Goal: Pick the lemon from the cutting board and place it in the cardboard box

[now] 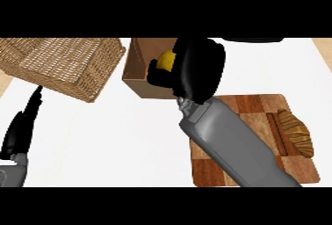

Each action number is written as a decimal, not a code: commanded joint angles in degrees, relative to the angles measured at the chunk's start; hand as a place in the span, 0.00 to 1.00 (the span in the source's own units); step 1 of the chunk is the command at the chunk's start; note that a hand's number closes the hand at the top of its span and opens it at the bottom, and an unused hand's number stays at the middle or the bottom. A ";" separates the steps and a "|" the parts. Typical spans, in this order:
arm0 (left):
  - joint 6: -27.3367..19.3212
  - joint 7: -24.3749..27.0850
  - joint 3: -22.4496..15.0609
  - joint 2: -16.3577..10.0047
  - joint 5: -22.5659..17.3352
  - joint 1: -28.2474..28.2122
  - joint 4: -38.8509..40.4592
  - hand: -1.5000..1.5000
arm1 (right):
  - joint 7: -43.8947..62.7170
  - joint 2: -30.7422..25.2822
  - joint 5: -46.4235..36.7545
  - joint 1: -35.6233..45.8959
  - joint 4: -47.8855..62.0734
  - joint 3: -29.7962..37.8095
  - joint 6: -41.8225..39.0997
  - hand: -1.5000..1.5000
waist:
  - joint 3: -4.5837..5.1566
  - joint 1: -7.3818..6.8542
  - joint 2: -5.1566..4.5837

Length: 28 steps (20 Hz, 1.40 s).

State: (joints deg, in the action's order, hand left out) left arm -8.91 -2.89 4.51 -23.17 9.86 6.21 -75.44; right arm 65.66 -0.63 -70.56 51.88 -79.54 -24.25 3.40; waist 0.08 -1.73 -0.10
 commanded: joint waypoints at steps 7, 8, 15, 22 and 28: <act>-0.07 -0.20 -0.61 1.01 0.84 3.21 0.70 0.50 | 0.20 0.61 7.52 11.66 22.67 12.95 16.23 1.00 | -0.02 -1.96 -1.12; 1.09 -2.07 -0.13 -0.28 0.74 4.65 1.60 0.50 | 0.69 0.61 7.78 12.10 23.48 12.49 17.60 1.00 | -0.03 -1.27 -0.85; 0.82 1.02 -0.04 0.42 1.07 3.69 2.07 0.50 | -6.47 0.62 10.80 17.46 42.56 19.12 25.66 1.00 | 0.01 -2.37 -1.36; 0.82 -0.41 -0.94 1.28 1.47 4.63 0.36 0.50 | -8.52 0.61 14.72 17.90 52.11 27.12 33.98 0.00 | -0.07 -3.61 -1.95; 2.44 0.86 -0.27 0.48 0.69 4.93 1.41 0.50 | -15.61 0.61 17.27 19.84 56.93 29.25 41.39 0.00 | -0.07 -4.54 -2.09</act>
State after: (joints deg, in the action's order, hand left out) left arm -7.39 -3.06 3.91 -22.11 10.93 11.28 -74.09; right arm 52.23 -0.62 -55.23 71.35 -26.03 3.64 37.23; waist 0.12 -5.37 -1.71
